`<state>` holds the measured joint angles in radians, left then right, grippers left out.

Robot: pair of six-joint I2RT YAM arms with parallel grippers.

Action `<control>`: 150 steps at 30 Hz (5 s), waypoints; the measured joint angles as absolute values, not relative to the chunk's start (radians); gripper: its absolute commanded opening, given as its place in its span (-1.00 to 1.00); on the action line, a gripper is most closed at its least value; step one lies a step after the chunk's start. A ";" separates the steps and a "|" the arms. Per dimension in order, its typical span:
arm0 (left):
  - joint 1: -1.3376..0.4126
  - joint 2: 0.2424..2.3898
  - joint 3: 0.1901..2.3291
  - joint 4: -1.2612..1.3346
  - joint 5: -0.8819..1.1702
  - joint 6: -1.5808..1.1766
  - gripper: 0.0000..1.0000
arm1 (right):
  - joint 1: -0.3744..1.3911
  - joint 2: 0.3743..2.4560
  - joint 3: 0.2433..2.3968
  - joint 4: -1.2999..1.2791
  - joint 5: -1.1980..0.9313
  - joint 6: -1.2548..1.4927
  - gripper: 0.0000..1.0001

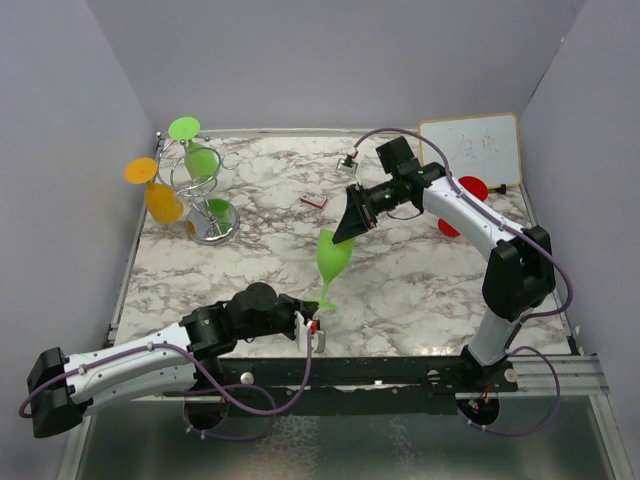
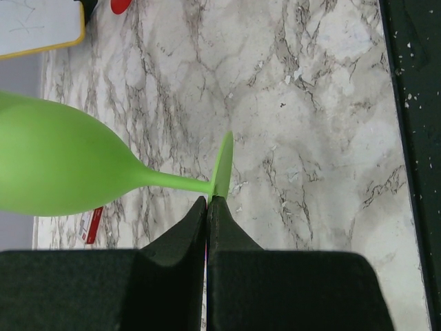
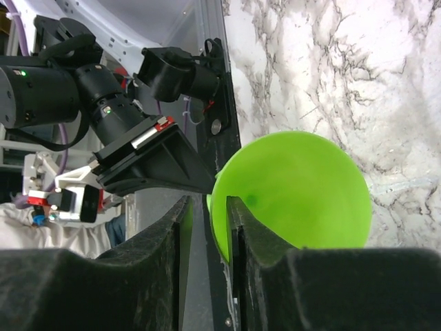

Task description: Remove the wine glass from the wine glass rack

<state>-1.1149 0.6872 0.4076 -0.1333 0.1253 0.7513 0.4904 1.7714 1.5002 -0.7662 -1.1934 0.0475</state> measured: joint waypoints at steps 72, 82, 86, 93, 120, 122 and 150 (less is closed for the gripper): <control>-0.876 0.370 0.370 0.194 -0.121 0.517 0.97 | 0.175 1.325 1.058 -0.579 0.543 0.535 -0.88; -0.863 0.368 0.370 0.195 -0.131 0.503 0.99 | 0.175 1.325 1.055 -0.566 0.531 0.499 -0.63; -0.854 0.368 0.370 0.195 -0.147 0.482 0.99 | 0.175 1.313 1.060 -0.568 0.505 0.481 -0.32; -0.826 0.405 0.400 0.197 -0.151 0.432 0.99 | 0.175 1.224 1.105 -0.567 0.436 0.432 -0.03; -0.581 1.061 1.187 0.004 -0.265 0.049 0.99 | 0.334 1.047 0.921 -0.132 -0.770 0.212 0.36; -0.478 1.107 1.242 -0.037 -0.220 -0.014 0.99 | 0.336 1.045 0.914 -0.124 -0.776 0.212 0.36; 0.470 1.008 0.951 -0.196 0.115 -1.013 0.89 | 0.450 0.995 0.877 -0.083 -0.772 0.220 0.38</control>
